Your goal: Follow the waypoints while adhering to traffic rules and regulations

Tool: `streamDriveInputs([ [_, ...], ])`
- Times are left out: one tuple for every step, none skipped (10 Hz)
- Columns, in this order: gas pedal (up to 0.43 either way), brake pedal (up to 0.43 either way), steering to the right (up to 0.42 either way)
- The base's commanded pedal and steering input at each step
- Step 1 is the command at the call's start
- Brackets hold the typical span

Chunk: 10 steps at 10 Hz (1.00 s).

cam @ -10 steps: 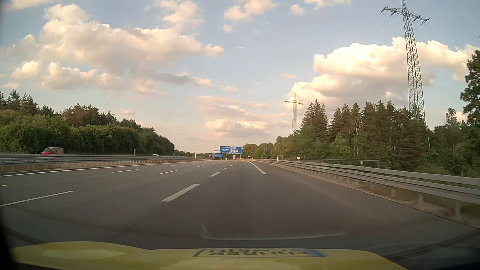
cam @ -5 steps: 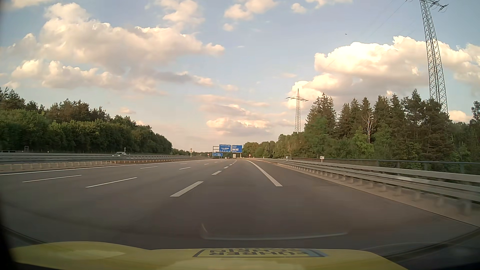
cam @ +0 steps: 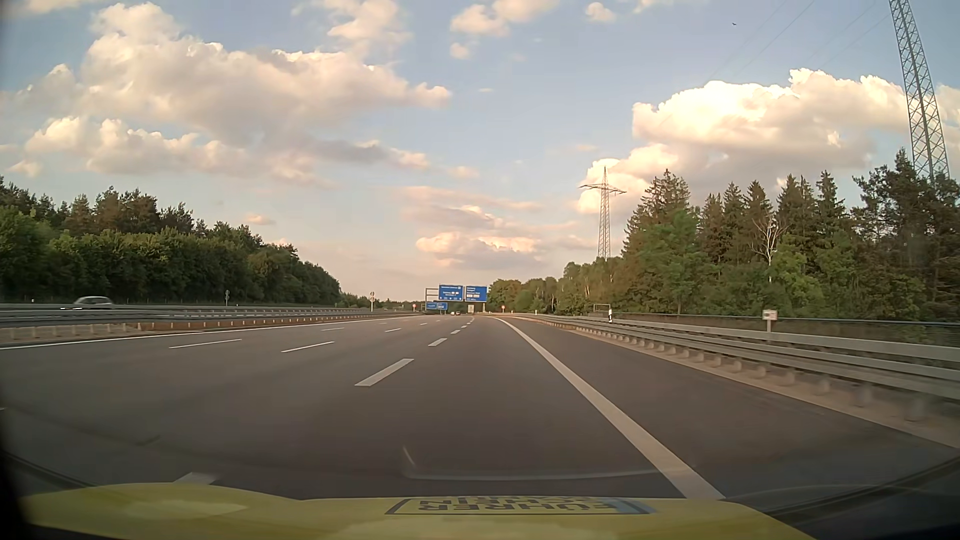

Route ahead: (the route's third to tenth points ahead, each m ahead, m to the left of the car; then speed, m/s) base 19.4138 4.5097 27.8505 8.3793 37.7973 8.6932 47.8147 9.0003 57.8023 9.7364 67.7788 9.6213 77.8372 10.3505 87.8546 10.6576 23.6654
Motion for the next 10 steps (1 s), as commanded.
streamDriveInputs([
  [0.398, 0.0, -0.004],
  [0.398, 0.0, -0.004],
  [0.398, 0.0, -0.006],
  [0.398, 0.0, -0.007],
  [0.398, 0.0, -0.007],
  [0.39, 0.0, -0.008],
  [0.39, 0.0, -0.008],
  [0.39, 0.0, -0.008],
  [0.39, 0.0, -0.008],
  [0.39, 0.0, -0.008],
])
